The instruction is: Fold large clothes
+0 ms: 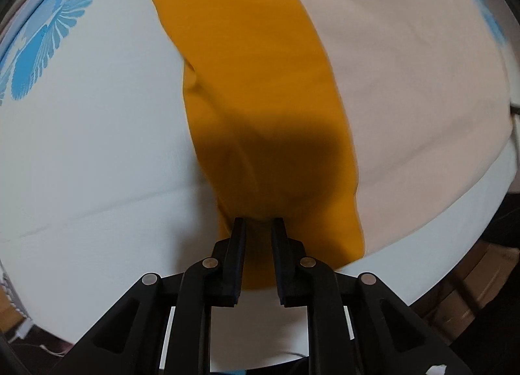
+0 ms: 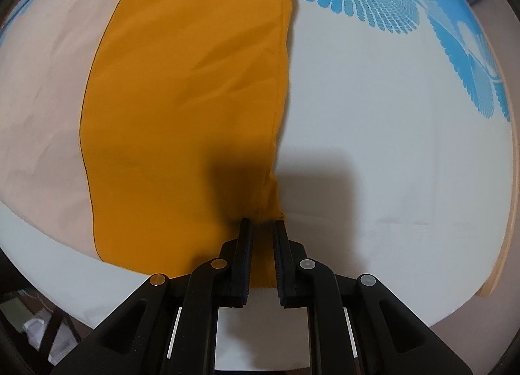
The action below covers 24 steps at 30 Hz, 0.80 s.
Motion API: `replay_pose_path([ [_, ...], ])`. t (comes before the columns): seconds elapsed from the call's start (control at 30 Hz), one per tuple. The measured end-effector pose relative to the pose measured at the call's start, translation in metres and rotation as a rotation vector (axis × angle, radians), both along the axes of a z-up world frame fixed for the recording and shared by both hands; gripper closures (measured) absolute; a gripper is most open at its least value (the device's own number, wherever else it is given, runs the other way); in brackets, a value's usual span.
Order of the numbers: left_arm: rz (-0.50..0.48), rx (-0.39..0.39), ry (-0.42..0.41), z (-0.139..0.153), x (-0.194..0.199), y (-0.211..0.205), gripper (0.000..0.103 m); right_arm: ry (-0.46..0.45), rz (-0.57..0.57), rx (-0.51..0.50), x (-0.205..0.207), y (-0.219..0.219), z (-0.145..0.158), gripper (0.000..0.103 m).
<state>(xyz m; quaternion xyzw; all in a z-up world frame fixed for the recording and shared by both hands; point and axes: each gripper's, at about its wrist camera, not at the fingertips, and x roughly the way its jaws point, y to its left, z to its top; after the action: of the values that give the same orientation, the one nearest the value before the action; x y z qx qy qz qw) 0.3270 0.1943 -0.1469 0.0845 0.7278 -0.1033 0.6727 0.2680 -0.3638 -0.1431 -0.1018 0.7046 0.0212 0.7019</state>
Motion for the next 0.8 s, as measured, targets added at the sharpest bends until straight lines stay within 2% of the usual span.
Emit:
replay_pose_path([
  [0.07,0.001,0.005,-0.024,0.006,-0.001,-0.002,0.089,-0.007,-0.011,-0.007,0.0,-0.003,0.005,0.089],
  [0.13,0.004,0.005,-0.069,0.017,0.0,-0.005,0.089,-0.054,-0.014,-0.027,0.0,-0.001,0.018,0.089],
  [0.2,0.018,-0.028,-0.115,0.031,0.0,-0.008,0.089,-0.194,0.023,-0.029,0.0,0.012,0.047,0.089],
  [0.27,0.023,-0.064,-0.162,0.044,0.002,-0.014,0.089,-0.332,0.067,0.01,-0.001,0.031,0.075,0.089],
  [0.33,0.01,-0.101,-0.207,0.057,0.003,-0.029,0.089,-0.434,0.131,0.101,-0.002,0.057,0.099,0.089],
  [0.4,-0.01,-0.116,-0.229,0.062,0.004,-0.045,0.089,-0.473,0.21,0.153,-0.006,0.088,0.106,0.089],
  [0.5,-0.069,-0.102,-0.258,0.065,0.014,-0.078,0.087,-0.461,0.336,0.193,-0.008,0.138,0.1,0.089],
  [0.67,-0.101,-0.09,-0.282,0.059,0.024,-0.093,0.086,-0.398,0.463,0.195,-0.009,0.208,0.069,0.089],
  [0.7,-0.102,-0.086,-0.282,0.059,0.029,-0.098,0.086,-0.375,0.471,0.192,-0.006,0.215,0.062,0.089],
  [0.8,-0.102,-0.087,-0.281,0.055,0.039,-0.114,0.086,-0.228,0.479,0.098,0.007,0.231,0.018,0.089],
])
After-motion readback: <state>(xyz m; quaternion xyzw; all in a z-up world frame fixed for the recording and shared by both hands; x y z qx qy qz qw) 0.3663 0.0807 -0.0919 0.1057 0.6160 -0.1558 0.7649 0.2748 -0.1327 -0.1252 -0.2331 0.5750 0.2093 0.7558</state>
